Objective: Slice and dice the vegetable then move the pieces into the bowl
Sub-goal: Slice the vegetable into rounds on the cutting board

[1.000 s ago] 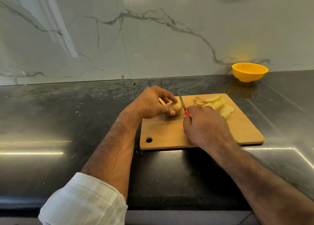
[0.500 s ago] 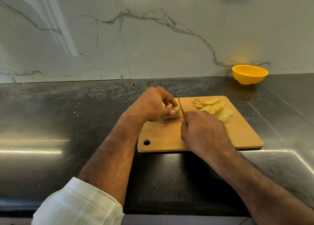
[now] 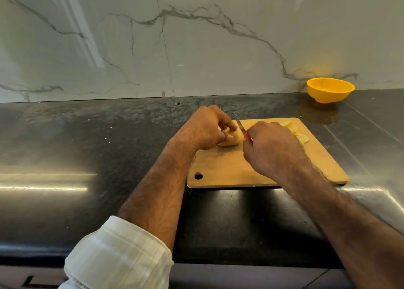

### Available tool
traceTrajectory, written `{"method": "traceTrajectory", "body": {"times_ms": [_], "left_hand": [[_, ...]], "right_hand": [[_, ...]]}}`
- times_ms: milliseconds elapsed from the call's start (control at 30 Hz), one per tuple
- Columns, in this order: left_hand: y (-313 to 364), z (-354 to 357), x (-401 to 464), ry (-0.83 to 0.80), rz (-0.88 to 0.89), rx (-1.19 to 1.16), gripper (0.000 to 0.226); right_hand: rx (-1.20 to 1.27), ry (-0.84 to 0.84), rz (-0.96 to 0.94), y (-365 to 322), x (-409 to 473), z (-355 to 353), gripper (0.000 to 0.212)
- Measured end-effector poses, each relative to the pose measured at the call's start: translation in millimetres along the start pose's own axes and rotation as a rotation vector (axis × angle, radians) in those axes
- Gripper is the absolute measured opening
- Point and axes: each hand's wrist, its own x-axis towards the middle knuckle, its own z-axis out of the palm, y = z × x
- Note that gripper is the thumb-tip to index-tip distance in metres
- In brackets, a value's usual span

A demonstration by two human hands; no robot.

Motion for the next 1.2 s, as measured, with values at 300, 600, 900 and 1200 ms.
{"method": "traceTrajectory", "body": {"times_ms": [300,600,900,1200], "left_hand": [[0,2,3,0.013,0.016,0.008,0.029],[1,2,4,0.006,0.010,0.003,0.030],[0,4,4,0.021,0.012,-0.003,0.028],[-7,2,5,0.044,0.014,-0.037,0.024]], "right_hand": [[-0.068,0.007,-0.013,-9,-3,3,0.021],[-0.124,-0.069,-0.018,-11,-11,-2,0.026],[-0.085,-0.078,-0.010,-11,-8,-1,0.024],[-0.094,-0.134,0.004,-8,-11,5,0.028]]}}
